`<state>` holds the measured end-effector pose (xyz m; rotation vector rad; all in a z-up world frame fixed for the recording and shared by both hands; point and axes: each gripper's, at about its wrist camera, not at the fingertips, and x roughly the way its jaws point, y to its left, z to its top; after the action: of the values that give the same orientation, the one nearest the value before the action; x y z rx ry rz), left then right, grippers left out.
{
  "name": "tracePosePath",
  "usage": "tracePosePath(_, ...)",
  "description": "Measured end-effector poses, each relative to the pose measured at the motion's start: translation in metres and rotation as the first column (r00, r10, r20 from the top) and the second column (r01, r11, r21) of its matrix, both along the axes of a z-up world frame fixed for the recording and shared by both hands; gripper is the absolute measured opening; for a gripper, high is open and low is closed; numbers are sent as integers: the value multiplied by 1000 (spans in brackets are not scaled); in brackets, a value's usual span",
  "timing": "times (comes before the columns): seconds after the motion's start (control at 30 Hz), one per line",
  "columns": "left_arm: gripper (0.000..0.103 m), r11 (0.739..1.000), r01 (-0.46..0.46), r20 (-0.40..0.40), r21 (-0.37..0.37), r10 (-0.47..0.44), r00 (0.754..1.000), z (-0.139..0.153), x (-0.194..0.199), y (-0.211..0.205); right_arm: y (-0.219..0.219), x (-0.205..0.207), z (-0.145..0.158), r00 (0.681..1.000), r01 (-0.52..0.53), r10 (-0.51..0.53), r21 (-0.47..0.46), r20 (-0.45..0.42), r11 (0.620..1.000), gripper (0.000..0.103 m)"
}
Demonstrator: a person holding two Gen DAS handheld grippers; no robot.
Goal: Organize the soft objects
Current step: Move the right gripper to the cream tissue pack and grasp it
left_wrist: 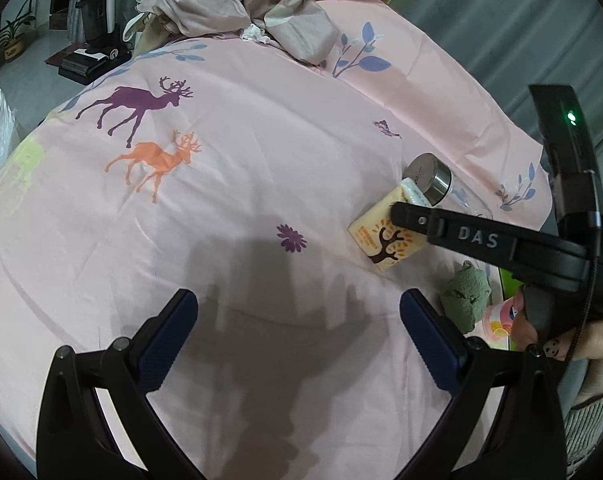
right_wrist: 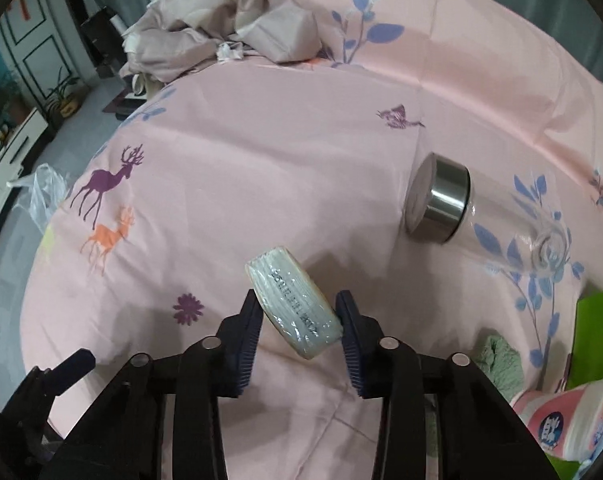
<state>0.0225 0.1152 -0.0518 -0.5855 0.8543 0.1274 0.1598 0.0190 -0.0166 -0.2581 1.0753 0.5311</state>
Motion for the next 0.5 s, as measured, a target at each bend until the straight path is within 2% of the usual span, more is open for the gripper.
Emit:
tracePosePath(0.1, 100, 1000, 2, 0, 2, -2, 1000, 0, -1, 1, -20, -5, 5, 998, 46, -40, 104, -56, 994, 34)
tracePosePath(0.23, 99, 1000, 7, -1, -11, -7, 1000, 1, -2, 1, -66, -33, 9, 989, 109, -79, 250, -128, 962, 34)
tracePosePath(0.3, 99, 1000, 15, -2, -14, -15, 1000, 1, -2, 0, -84, -45, 3, 980, 153, -108, 286, -165, 946, 34)
tracePosePath(0.37, 98, 999, 34, -5, -18, -34, 999, 2, -2, -3, -111, -61, -9, 957, 237, -159, 338, -242, 911, 34)
tracePosePath(0.5, 97, 997, 75, -3, -19, -75, 997, 3, -1, -11, -132, -85, -23, 942, 289, -204, 340, -266, 895, 34)
